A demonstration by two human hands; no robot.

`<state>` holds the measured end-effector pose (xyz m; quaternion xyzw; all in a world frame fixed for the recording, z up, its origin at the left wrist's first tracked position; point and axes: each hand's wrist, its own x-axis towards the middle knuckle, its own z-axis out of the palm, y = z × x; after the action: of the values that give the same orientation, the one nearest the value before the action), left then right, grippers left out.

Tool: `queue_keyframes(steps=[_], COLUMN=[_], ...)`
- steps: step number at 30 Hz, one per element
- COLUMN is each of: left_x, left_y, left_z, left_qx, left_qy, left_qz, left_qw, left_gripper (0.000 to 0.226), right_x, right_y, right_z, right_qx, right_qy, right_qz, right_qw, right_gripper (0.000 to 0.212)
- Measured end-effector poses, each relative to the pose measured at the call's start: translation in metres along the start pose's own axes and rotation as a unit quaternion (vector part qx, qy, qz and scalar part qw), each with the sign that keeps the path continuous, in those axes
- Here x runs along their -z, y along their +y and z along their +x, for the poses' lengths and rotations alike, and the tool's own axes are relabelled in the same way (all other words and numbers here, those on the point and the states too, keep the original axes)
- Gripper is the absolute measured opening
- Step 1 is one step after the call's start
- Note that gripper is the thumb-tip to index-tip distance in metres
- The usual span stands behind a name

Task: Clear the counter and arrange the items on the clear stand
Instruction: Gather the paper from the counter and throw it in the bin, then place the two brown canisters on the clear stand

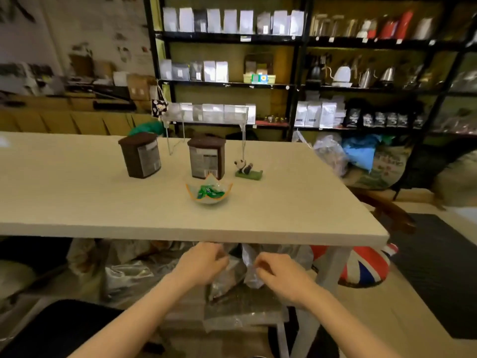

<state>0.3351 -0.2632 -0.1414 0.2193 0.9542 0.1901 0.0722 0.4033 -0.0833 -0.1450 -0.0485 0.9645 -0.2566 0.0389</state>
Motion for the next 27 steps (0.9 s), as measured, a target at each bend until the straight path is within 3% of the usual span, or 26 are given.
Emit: queue_keyframes(steps=[9,16,23,27], left_x=[0.109,0.164,0.194,0.192], left_y=[0.008,-0.024,-0.069,-0.099], left_z=[0.005,0.040,0.083,0.098], left_qx=[0.015,0.054,0.101,0.136], left_qy=[0.081,0.168,0.294,0.315], left_qz=[0.022,0.014,-0.018,-0.018], left_qw=[0.996,0.984,0.950,0.939], left_gripper=[0.030,0.032,0.048,0.051], right_x=[0.074,0.106,0.117,0.108], right_y=[-0.067,-0.099,-0.128,-0.144], right_z=[0.047,0.127,0.215,0.256], right_qx=[0.056,0.110,0.172,0.196], right_qy=[0.045,0.087,0.088,0.078], right_qz=[-0.037,-0.033,0.009,0.046], right_qw=[0.997,0.990,0.981,0.977], right_gripper=[0.027,0.025,0.028,0.033])
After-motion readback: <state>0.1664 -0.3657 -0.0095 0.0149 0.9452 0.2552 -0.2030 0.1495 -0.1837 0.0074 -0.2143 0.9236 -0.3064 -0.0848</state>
